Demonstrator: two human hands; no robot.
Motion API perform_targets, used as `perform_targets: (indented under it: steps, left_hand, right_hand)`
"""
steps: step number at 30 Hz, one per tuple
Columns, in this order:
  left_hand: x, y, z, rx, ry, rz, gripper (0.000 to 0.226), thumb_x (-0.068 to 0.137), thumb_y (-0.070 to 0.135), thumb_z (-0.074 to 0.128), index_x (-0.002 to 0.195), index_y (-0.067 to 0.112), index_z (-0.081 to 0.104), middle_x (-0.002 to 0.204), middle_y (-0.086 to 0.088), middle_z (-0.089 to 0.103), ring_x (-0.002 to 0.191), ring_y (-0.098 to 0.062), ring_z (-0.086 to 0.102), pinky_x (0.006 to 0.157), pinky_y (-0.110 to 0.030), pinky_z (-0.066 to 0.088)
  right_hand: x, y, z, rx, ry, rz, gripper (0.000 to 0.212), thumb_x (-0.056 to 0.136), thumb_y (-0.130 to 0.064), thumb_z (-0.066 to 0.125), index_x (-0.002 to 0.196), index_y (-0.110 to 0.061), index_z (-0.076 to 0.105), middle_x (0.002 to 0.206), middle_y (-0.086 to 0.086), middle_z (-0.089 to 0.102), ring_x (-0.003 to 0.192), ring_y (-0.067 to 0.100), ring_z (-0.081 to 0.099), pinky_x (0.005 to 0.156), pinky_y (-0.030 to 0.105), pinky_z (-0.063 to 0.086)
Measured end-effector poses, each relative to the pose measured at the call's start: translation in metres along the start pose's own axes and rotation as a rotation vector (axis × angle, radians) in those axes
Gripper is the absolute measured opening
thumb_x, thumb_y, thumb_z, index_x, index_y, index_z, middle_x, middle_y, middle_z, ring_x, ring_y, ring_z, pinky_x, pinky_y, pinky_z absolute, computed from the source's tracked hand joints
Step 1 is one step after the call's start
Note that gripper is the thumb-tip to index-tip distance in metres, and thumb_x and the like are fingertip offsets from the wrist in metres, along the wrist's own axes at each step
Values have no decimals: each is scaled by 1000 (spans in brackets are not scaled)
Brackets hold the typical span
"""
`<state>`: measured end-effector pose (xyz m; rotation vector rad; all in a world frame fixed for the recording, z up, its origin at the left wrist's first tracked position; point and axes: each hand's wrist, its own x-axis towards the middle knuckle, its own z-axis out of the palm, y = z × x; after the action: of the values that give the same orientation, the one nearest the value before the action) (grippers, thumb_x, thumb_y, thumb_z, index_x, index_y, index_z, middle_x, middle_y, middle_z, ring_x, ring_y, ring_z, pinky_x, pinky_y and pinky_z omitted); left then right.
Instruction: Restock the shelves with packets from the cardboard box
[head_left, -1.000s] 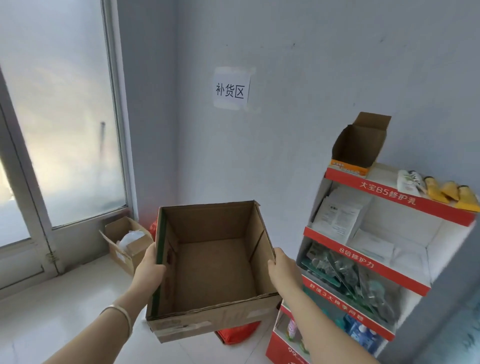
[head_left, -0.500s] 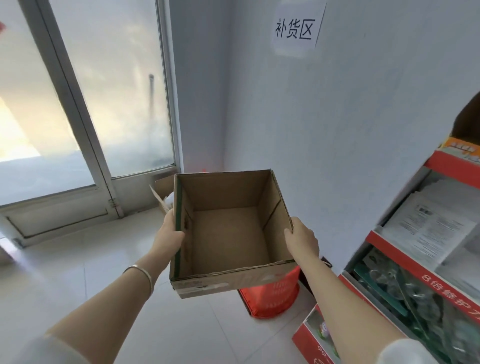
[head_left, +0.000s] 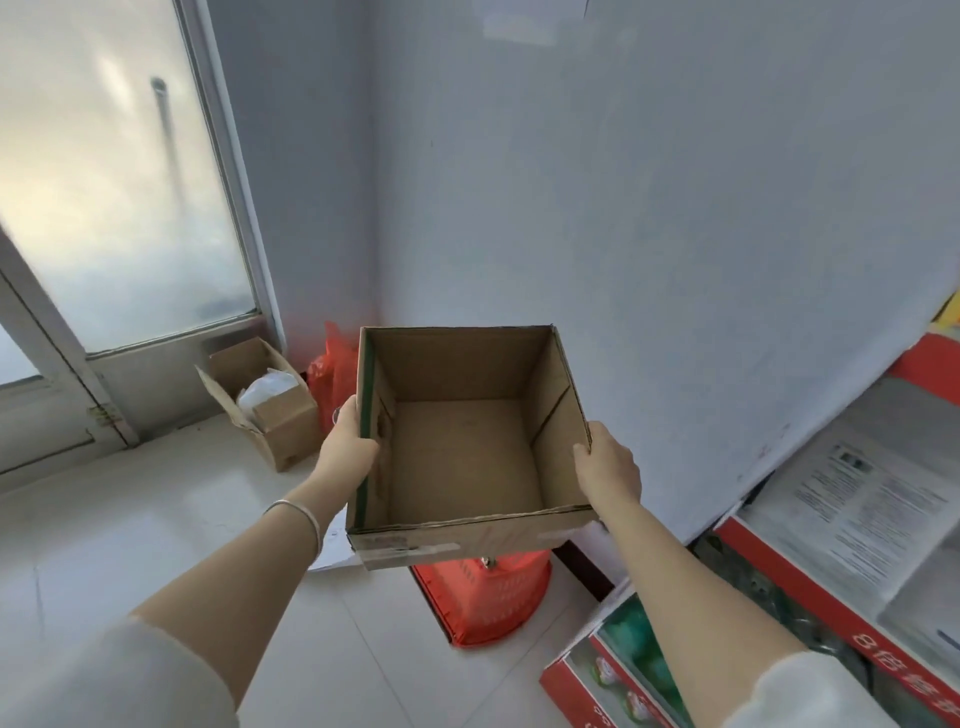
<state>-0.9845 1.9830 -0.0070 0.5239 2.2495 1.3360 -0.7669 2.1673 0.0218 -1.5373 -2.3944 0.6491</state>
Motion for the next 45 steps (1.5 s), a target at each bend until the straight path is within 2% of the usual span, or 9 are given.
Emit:
perform_targets:
  steps: [8, 15, 22, 28, 33, 37, 40, 42, 45]
  left_hand:
    - [79, 31, 67, 110, -105, 35, 71, 87, -11, 43, 144, 26, 25, 110, 3, 47, 98, -20, 47, 81, -34, 47]
    - [135, 18, 116, 162, -158, -100, 68, 84, -6, 45, 143, 22, 25, 120, -9, 53, 96, -25, 49, 80, -36, 47]
    - [184, -23, 151, 142, -177, -258, 77, 81, -9, 42, 146, 26, 21, 122, -7, 50, 101, -31, 49, 83, -39, 49]
    - [231, -70, 179, 256, -292, -327, 70, 84, -9, 40, 143, 25, 27, 127, -8, 52, 112, -33, 50, 87, -41, 48]
    - [269, -112, 201, 375, -398, -277, 67, 84, -11, 37, 140, 26, 33, 120, -10, 58, 100, -32, 56, 83, -46, 54]
    - [290, -132, 222, 428, -440, -256, 75, 84, -11, 36, 145, 32, 24, 113, -2, 52, 107, -34, 55, 87, -43, 51]
    - [297, -142, 237, 482, -519, -259, 80, 81, -9, 40, 148, 28, 19, 130, -8, 50, 113, -34, 51, 92, -45, 49]
    - [298, -149, 244, 525, -579, -271, 77, 83, -8, 44, 150, 18, 17, 143, -12, 37, 127, -33, 41, 103, -45, 41]
    - [301, -159, 247, 532, -591, -284, 75, 81, -7, 49, 148, 14, 21, 144, -12, 37, 129, -32, 39, 103, -46, 42]
  right_hand:
    - [76, 32, 12, -12, 33, 137, 36, 100, -19, 37, 136, -13, 39, 116, 15, 60, 100, 32, 59, 76, 36, 47]
    - [135, 55, 48, 1, -69, 219, 32, 100, -16, 37, 132, -9, 39, 108, 17, 61, 95, 33, 59, 75, 38, 47]
    - [176, 74, 108, 43, -193, 319, 33, 99, -10, 36, 132, -9, 37, 108, 18, 58, 81, 27, 48, 72, 36, 44]
    - [189, 92, 171, 126, -249, 478, 44, 95, 1, 35, 138, -8, 33, 121, 20, 55, 107, 36, 54, 78, 34, 42]
    - [197, 107, 220, 199, -241, 622, 48, 93, 5, 33, 137, -12, 31, 121, 20, 55, 103, 37, 55, 89, 47, 49]
    - [201, 121, 250, 298, -240, 706, 49, 95, 3, 34, 140, -13, 28, 126, 17, 53, 109, 34, 53, 93, 46, 47]
    - [206, 126, 268, 377, -326, 765, 59, 94, -2, 43, 147, -14, 20, 139, 14, 46, 122, 32, 48, 102, 42, 42]
    - [208, 127, 276, 390, -382, 788, 69, 93, -5, 49, 150, -13, 12, 147, 12, 38, 131, 31, 41, 106, 39, 37]
    - [211, 128, 282, 363, -399, 799, 75, 94, -5, 51, 151, -11, 4, 152, 13, 29, 137, 30, 34, 109, 37, 32]
